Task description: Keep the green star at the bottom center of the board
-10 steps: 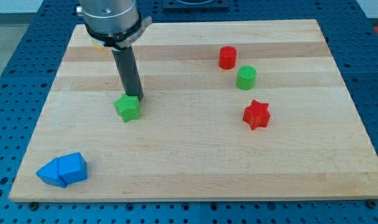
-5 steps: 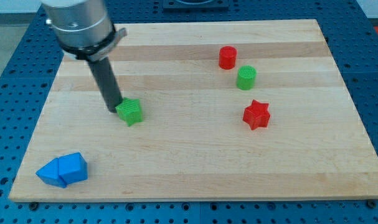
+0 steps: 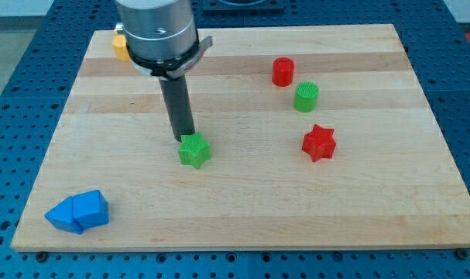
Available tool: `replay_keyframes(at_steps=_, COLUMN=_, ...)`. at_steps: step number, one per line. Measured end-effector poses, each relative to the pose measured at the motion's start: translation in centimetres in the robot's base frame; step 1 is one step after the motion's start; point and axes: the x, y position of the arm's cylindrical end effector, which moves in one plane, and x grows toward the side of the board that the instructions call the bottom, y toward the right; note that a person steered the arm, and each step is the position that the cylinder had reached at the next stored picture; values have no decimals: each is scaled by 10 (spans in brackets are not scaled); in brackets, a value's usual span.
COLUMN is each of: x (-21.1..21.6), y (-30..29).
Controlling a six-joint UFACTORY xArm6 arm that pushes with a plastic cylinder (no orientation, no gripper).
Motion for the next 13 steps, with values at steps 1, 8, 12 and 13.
replay_keyframes(at_steps=1, x=6, y=0)
replay_keyframes(at_steps=8, x=67, y=53)
replay_keyframes(at_steps=12, x=83, y=84)
replay_keyframes(at_steps=13, x=83, y=94)
